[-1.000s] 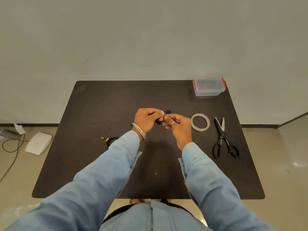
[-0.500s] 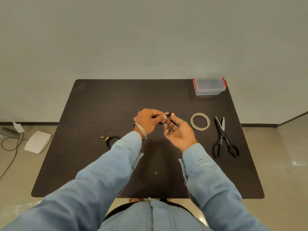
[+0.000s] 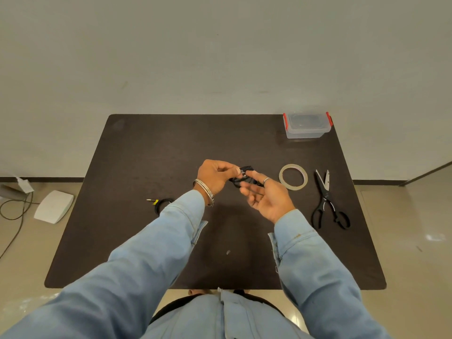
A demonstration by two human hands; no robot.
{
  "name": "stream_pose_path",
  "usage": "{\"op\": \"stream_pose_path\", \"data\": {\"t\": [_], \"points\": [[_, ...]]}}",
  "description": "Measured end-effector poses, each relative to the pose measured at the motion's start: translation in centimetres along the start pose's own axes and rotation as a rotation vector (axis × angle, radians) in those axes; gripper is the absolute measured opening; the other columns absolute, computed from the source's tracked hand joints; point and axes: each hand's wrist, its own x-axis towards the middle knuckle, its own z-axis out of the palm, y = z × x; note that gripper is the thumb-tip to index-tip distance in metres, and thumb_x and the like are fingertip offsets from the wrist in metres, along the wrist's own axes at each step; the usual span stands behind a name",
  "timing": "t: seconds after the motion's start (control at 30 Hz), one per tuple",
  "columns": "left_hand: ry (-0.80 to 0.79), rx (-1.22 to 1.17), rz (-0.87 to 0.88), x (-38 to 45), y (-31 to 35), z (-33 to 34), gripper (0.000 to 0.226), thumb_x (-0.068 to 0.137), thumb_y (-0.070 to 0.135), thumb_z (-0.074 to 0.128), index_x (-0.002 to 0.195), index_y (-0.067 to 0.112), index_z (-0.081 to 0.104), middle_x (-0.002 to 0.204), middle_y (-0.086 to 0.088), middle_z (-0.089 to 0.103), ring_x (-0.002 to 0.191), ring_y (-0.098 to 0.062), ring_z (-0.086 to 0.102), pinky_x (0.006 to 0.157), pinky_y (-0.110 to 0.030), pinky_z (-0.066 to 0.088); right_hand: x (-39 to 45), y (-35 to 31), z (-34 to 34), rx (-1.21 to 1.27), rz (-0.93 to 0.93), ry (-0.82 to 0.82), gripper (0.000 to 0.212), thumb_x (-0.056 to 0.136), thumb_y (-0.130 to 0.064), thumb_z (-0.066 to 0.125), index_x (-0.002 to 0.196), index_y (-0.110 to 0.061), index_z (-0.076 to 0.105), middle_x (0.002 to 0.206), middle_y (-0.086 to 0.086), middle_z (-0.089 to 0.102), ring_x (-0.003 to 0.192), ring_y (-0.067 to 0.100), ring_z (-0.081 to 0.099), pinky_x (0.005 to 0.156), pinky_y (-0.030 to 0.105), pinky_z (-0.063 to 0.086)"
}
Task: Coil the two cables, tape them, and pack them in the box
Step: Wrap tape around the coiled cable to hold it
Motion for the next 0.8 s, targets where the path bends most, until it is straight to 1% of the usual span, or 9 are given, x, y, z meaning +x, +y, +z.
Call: {"op": "stream_pose_path", "data": {"t": [0.1, 0.2, 0.27, 0.33, 0.47, 0.57, 0.63, 0.73, 0.8], "points": [[-0.006, -0.005, 0.001, 0.0, -0.1, -0.1, 0.007, 0.077, 0.012, 0.073, 0.077, 0.018, 0.076, 0.075, 0.001, 0.072, 0.082, -0.016, 0.068, 0.087, -0.035, 0.054, 0.0, -0.6, -0.2, -0.104, -0.092, 0.131, 0.01, 0.085, -0.018, 0.065, 0.085, -0.008, 0.069, 0.066, 0.01, 0.063, 0.045, 0.015, 0.056, 0.044, 0.022, 0.034], [-0.027, 0.01, -0.006, 0.1, -0.3, -0.3, 0.005, 0.077, 0.012, 0.073, 0.08, 0.014, 0.076, 0.079, -0.001, 0.073, 0.084, -0.016, 0.069, 0.089, -0.035, 0.054, 0.8, -1.1, -0.5, -0.296, -0.486, 0.291, 0.013, 0.088, -0.017, 0.063, 0.077, -0.013, 0.068, 0.067, 0.002, 0.063, 0.056, 0.013, 0.058, 0.051, 0.022, 0.043], [-0.056, 0.044, 0.002, 0.2, -0.3, -0.4, 0.007, 0.078, 0.012, 0.072, 0.083, 0.012, 0.076, 0.082, -0.001, 0.073, 0.085, -0.016, 0.068, 0.089, -0.034, 0.053, 1.3, -1.8, -0.7, -0.522, -0.723, 0.21, 0.011, 0.089, -0.011, 0.062, 0.09, -0.019, 0.069, 0.085, 0.0, 0.07, 0.079, 0.011, 0.065, 0.072, 0.022, 0.051], [-0.105, 0.094, 0.031, 0.3, -0.4, -0.5, 0.008, 0.08, 0.012, 0.071, 0.086, 0.011, 0.076, 0.083, -0.001, 0.073, 0.084, -0.015, 0.069, 0.088, -0.032, 0.054, 2.1, -2.5, -0.9, -0.724, -0.818, 0.017, 0.022, 0.091, -0.002, 0.056, 0.101, -0.019, 0.068, 0.098, 0.0, 0.071, 0.095, 0.011, 0.066, 0.086, 0.022, 0.051], [-0.16, 0.222, 0.112, 0.2, -0.4, -0.8, 0.011, 0.082, 0.02, 0.069, 0.089, 0.018, 0.076, 0.086, 0.004, 0.073, 0.083, -0.013, 0.067, 0.083, -0.029, 0.052, 3.4, -3.3, -1.0, -1.017, -0.754, -0.2, 0.027, 0.095, 0.0, 0.048, 0.105, -0.014, 0.068, 0.095, 0.002, 0.071, 0.093, 0.011, 0.066, 0.085, 0.021, 0.05], [-0.163, 0.328, 0.156, 0.1, -0.6, -0.9, 0.014, 0.085, 0.023, 0.065, 0.095, 0.02, 0.075, 0.092, 0.002, 0.074, 0.086, -0.013, 0.066, 0.083, -0.026, 0.05, 4.3, -3.1, -1.1, -1.124, -0.637, -0.273, 0.029, 0.094, 0.0, 0.047, 0.099, -0.017, 0.069, 0.093, 0.005, 0.071, 0.089, 0.017, 0.067, 0.079, 0.031, 0.053], [-0.151, 0.343, 0.179, -0.1, -0.7, -0.9, 0.014, 0.088, 0.02, 0.062, 0.094, 0.017, 0.074, 0.087, 0.003, 0.071, 0.083, -0.011, 0.062, 0.08, -0.023, 0.047, 4.1, -2.9, -1.2, -1.066, -0.545, -0.352, 0.032, 0.092, 0.006, 0.047, 0.098, -0.015, 0.07, 0.089, 0.009, 0.072, 0.082, 0.017, 0.069, 0.071, 0.032, 0.055], [-0.144, 0.367, 0.183, -0.4, -0.7, -0.8, 0.013, 0.09, 0.017, 0.058, 0.092, 0.014, 0.07, 0.083, 0.004, 0.067, 0.081, -0.011, 0.058, 0.075, -0.019, 0.042, 3.2, -2.6, -1.4, -0.881, -0.423, -0.49, 0.029, 0.087, 0.013, 0.051, 0.105, -0.002, 0.068, 0.092, 0.017, 0.072, 0.08, 0.019, 0.068, 0.056, 0.021, 0.046], [-0.116, 0.408, 0.196, -0.3, -1.1, -0.6, 0.015, 0.089, 0.027, 0.055, 0.09, 0.02, 0.069, 0.082, 0.005, 0.068, 0.083, -0.015, 0.062, 0.084, -0.031, 0.044, 2.9, -2.4, -1.7, -0.786, -0.4, -0.522, 0.028, 0.087, 0.012, 0.052, 0.107, 0.0, 0.067, 0.096, 0.018, 0.072, 0.085, 0.022, 0.067, 0.055, 0.021, 0.044]]}}
